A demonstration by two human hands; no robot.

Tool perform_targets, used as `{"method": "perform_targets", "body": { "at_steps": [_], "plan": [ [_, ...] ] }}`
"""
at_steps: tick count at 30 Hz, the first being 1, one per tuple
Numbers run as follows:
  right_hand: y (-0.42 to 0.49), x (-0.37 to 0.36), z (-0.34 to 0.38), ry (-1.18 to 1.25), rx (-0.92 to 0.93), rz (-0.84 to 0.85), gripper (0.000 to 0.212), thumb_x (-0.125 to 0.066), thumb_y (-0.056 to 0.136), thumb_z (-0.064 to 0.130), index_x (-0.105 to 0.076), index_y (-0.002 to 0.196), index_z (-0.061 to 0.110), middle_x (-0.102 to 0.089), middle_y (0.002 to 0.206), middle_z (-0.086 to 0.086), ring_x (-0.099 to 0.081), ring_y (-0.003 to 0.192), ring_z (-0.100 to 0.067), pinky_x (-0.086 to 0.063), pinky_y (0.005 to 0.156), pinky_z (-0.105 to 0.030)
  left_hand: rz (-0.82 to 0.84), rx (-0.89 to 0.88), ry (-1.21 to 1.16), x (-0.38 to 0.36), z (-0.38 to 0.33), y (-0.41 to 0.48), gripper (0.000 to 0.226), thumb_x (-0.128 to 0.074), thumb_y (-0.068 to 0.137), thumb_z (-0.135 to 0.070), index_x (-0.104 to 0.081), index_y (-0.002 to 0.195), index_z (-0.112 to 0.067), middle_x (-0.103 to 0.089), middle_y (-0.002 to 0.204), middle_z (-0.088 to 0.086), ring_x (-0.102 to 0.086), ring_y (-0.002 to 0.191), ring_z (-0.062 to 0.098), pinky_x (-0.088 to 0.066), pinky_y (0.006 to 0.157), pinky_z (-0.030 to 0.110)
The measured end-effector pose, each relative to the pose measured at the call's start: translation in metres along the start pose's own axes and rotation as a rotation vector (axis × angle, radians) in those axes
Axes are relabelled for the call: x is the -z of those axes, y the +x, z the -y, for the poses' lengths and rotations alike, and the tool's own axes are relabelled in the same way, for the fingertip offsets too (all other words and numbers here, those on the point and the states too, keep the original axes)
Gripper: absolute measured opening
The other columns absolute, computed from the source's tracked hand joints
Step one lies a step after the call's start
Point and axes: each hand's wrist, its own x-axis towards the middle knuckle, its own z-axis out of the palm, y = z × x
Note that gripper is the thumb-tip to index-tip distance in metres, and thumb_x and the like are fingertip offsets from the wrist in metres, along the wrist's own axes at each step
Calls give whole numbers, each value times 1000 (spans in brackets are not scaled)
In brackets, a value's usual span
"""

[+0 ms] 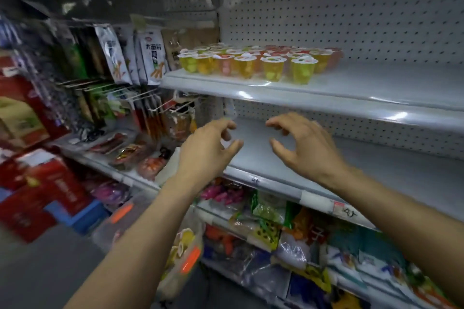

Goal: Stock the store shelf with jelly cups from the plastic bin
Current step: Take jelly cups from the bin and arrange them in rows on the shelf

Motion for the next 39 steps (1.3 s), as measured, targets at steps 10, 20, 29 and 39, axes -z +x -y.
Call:
{"method": "perform_targets", "body": {
  "at_steps": [10, 20, 29, 39],
  "plan": [
    [33, -163, 82, 147, 58, 406, 31, -59, 89, 33, -57, 120, 31, -57, 114, 6, -56, 101, -16, -41, 72, -29, 93, 426, 50, 27, 185, -75, 27, -66, 87, -44, -65, 109, -30, -65, 84, -16, -63, 78, 11, -54, 71, 36],
    [79, -414, 147, 374, -166, 870, 22, -63, 86, 31, -63, 108, 26, -55, 94, 9, -57, 86, -12, -51, 75, -33, 369, 823, -34, -21, 422, -98, 30, -67, 88, -41, -66, 112, -23, -69, 97, -1, -65, 94, 21, -53, 84, 37],
    [57, -609, 137, 226, -393, 1110, 51, -62, 84, 31, -42, 132, 30, -65, 113, -3, -64, 100, -28, -54, 80, -39, 713, 799, 21, -151, 558, -108, 41, -66, 89, -37, -61, 126, -20, -67, 121, 1, -60, 113, 21, -45, 94, 29],
    [60, -714, 136, -266, -132, 1190, 63, -54, 90, 14, -24, 146, 12, -64, 121, -8, -61, 111, -31, -48, 84, -36, 975, 583, 222, -234, 618, -130, 78, -62, 71, -77, -54, 135, -33, -56, 135, 3, -45, 125, 27, -32, 107, 36]
  ]
}}
